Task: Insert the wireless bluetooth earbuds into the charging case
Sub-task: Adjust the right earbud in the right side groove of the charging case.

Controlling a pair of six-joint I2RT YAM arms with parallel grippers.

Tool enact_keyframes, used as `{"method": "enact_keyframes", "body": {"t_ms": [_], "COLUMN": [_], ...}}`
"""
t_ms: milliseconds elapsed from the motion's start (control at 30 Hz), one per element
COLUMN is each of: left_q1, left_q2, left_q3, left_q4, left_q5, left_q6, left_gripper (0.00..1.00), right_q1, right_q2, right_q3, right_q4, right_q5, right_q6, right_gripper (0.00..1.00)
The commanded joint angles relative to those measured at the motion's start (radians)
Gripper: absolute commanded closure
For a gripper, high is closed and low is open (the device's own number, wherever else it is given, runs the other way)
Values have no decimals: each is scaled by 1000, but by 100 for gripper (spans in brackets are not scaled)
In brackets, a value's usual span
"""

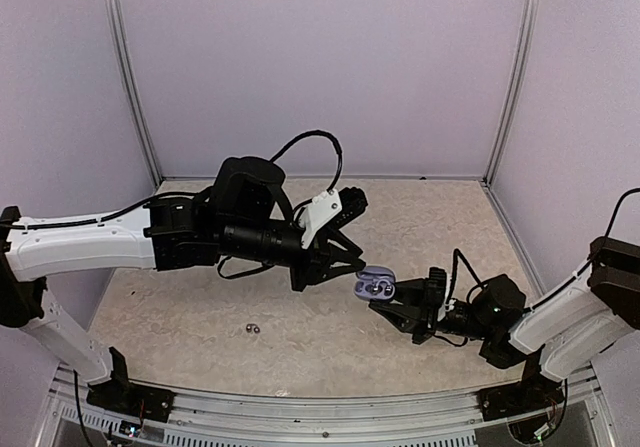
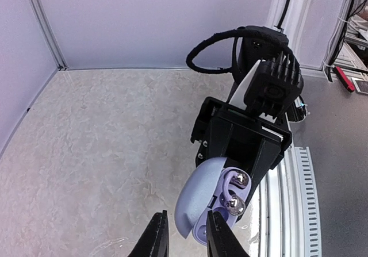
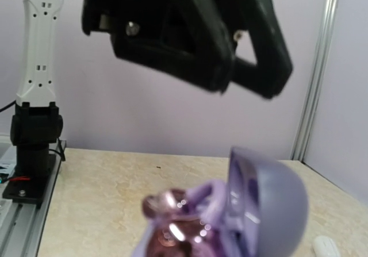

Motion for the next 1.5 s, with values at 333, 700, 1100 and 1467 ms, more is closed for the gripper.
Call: {"method": "enact_keyframes", "body": {"t_ms": [333,700,1100,1467], "left_q1": [-63,-80,-90,-67], "left_q2": [12,62,88,35], "left_q3": [-18,9,18,-22], "left_q4": [-48,-71,-73,-72], "left_q5": [22,-17,-59,-47], "left_q6": [33,68,65,69], "left_gripper": [83,83,84,84], "right_q1": [10,8,8,10], "right_q2": [-43,-44,-37,-37], "right_q3": [19,21,20,16], "right_q4": [-54,-51,-42,-36], "right_q5": [-38,-73,-77,-78], "right_q6": [-19,-7,-2,3], "right_gripper": [100,100,100,100]}}
